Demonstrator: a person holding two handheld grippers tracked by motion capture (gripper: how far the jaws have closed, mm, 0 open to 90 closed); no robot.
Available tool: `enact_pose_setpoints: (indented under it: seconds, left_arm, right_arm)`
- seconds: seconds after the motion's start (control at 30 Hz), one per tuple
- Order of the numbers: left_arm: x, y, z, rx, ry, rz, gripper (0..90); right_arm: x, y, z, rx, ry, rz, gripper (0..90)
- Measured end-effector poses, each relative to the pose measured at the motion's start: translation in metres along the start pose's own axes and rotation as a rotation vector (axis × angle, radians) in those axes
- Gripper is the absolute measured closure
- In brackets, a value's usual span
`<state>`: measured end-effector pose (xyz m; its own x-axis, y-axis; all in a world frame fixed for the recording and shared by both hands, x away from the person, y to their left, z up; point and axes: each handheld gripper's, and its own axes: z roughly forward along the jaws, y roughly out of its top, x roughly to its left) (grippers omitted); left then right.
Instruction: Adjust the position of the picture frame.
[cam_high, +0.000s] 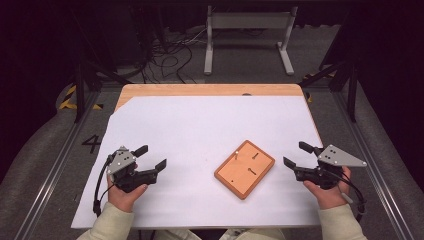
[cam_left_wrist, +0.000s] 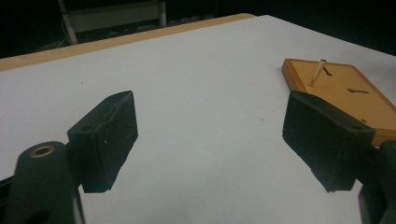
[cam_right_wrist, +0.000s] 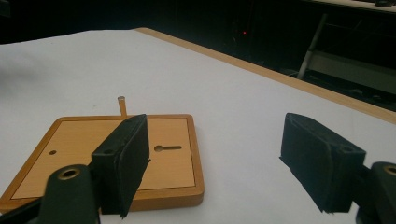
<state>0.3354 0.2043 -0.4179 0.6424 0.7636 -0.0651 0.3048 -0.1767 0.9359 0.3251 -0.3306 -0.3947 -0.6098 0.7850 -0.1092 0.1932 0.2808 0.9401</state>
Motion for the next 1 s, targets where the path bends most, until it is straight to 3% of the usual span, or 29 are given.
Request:
enact_pose_setpoints:
  seconds: [0.83,0.9,1.0]
  left_arm:
    - [-0.0011,0.0005,0.0012,0.003,0.006,0.005,18.6]
    - [-0.0010,0.0005,0.0013,0.003,0.005,0.005,18.8]
    - [-0.0011,0.0006,0.0014,0.005,0.003,0.006,18.9]
  right_arm:
    - [-0.0036,-0.0010,-0.0002,0.009,-0.016,0.013,27.8]
    - [-0.0040,-0.0012,-0.0009,0.013,-0.010,0.014,35.0]
    - [-0.0045,-0.0024,-0.0019,0.029,0.026,0.020,53.1]
